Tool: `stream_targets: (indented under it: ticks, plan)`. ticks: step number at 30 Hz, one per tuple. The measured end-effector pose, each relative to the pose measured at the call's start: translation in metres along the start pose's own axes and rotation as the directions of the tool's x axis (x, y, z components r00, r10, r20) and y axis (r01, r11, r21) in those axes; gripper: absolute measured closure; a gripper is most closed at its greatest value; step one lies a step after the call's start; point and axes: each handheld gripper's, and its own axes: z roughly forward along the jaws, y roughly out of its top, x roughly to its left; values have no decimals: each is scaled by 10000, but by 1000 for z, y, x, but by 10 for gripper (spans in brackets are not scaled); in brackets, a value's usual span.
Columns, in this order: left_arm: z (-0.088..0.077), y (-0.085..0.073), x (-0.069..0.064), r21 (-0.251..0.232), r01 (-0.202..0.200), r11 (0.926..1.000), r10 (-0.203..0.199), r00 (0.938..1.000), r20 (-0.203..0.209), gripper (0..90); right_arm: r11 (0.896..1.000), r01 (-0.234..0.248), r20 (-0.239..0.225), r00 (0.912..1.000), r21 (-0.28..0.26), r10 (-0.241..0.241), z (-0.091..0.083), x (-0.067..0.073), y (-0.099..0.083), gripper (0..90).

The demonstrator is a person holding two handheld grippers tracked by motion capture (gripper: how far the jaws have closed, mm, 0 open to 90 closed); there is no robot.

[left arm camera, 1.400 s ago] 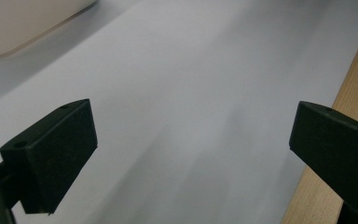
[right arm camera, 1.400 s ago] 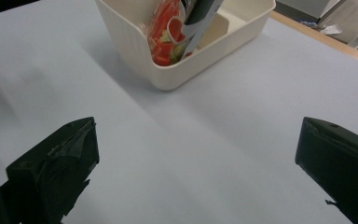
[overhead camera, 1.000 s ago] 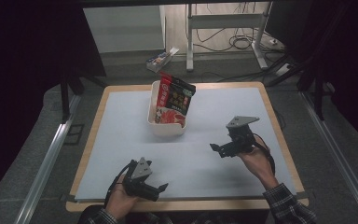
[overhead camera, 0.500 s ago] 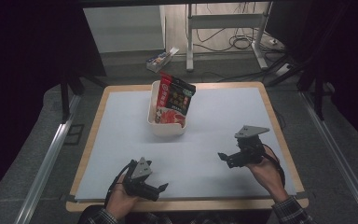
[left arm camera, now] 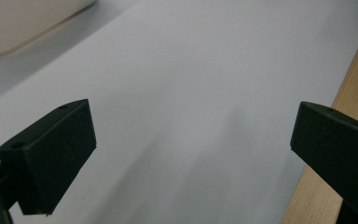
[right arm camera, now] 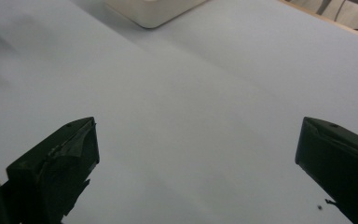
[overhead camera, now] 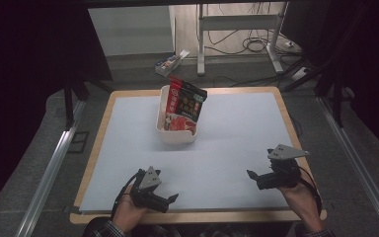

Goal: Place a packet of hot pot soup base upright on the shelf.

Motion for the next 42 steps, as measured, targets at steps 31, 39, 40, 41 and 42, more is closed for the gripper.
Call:
stream_targets:
  ticks: [31, 39, 40, 41, 42]
  plan:
    - [12, -4, 9, 363, 156, 9992, -134, 9981, -606, 0, 9920, -1221, 1535, 9813, 317, 1159, -45, -24, -85, 0]
    - [16, -5, 9, 589, 129, 9982, -91, 9978, -652, 0, 9840, -1359, 1462, 9821, 1154, 1185, -37, -25, -97, 0]
    - [17, -6, 10, 658, 131, 9977, -86, 9977, -676, 0, 9796, -1373, 1418, 9830, 1467, 1165, -34, -26, -98, 0]
    - [17, -6, 10, 665, 136, 9977, -90, 9976, -692, 0, 9796, -1373, 1418, 9830, 1467, 1165, -34, -26, -98, 0]
    - [18, -6, 11, 726, 164, 9972, -111, 9973, -719, 0, 9800, -1265, 1470, 9837, 1538, 1040, -33, -24, -97, 0]
